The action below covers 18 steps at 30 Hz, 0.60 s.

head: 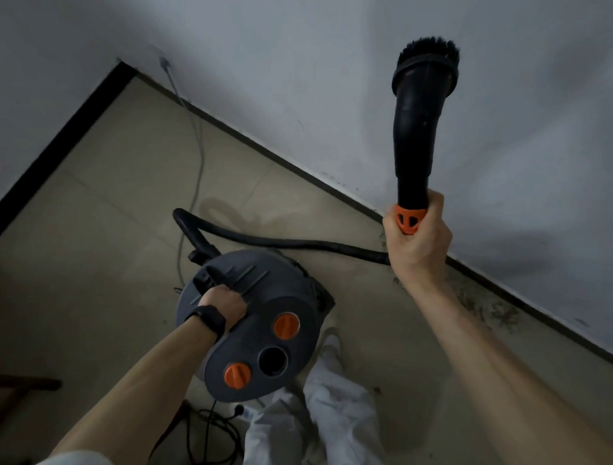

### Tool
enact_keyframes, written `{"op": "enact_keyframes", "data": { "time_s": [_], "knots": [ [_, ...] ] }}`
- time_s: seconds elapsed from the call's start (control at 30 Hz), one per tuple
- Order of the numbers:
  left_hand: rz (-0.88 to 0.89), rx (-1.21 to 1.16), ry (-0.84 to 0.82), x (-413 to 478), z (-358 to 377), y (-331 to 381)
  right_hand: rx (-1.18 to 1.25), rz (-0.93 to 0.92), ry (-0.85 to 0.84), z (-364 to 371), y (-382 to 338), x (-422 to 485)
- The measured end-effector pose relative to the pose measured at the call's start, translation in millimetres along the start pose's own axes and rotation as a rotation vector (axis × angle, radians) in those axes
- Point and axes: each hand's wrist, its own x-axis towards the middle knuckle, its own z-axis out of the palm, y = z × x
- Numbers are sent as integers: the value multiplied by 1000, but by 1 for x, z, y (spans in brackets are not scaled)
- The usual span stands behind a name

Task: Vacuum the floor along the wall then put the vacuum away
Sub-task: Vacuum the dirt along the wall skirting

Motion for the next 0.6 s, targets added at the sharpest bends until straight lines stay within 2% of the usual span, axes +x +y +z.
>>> {"op": "enact_keyframes", "data": {
  "time_s": [0.17,0.5,0.6],
  "knots": [
    [-6,43,38,7,8,-3,11,20,56,2,6,-9],
    [-5,108,79,10,12,-12,69,265,141,-22,20,-49],
    [-38,56,91,10,14,-20,92,315,162,-25,32,-68]
  ]
}}
